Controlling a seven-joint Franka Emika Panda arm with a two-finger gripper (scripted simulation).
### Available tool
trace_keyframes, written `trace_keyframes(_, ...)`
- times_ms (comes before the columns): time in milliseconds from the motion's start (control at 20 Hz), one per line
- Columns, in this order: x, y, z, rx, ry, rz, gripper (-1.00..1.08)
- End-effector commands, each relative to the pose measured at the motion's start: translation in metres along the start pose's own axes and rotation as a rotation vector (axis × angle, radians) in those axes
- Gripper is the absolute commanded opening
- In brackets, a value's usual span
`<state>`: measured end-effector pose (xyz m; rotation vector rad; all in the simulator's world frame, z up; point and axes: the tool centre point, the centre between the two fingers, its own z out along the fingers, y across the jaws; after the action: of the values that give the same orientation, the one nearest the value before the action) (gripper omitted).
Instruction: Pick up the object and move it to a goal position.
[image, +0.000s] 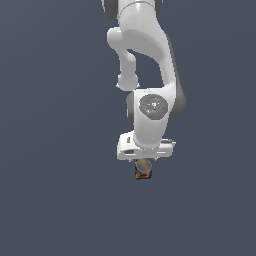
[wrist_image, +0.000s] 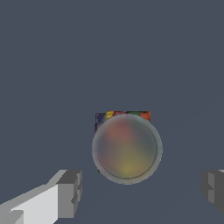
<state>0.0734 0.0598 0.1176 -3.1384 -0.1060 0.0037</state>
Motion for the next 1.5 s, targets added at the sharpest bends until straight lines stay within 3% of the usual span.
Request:
trace_keyframes(0,0.006,-0.003,0.004,-0.001,0.001,-0.005,1.0)
trace_keyframes(500,0.011,-0.006,0.011,-0.001,0.002,-0.009,1.0)
trace_keyframes(1000,0.011,-0.006,0.056,-0.001,0.002,-0.01,1.0)
trace_keyframes(1300,0.012,-0.006,0.06,-0.001,0.002,-0.01,1.0)
trace_keyframes(1350,0.012,-0.006,0.06,-0.001,0.002,-0.01,-1.0)
trace_keyframes(1450,0.012,-0.006,0.06,-0.001,0.002,-0.01,-1.0)
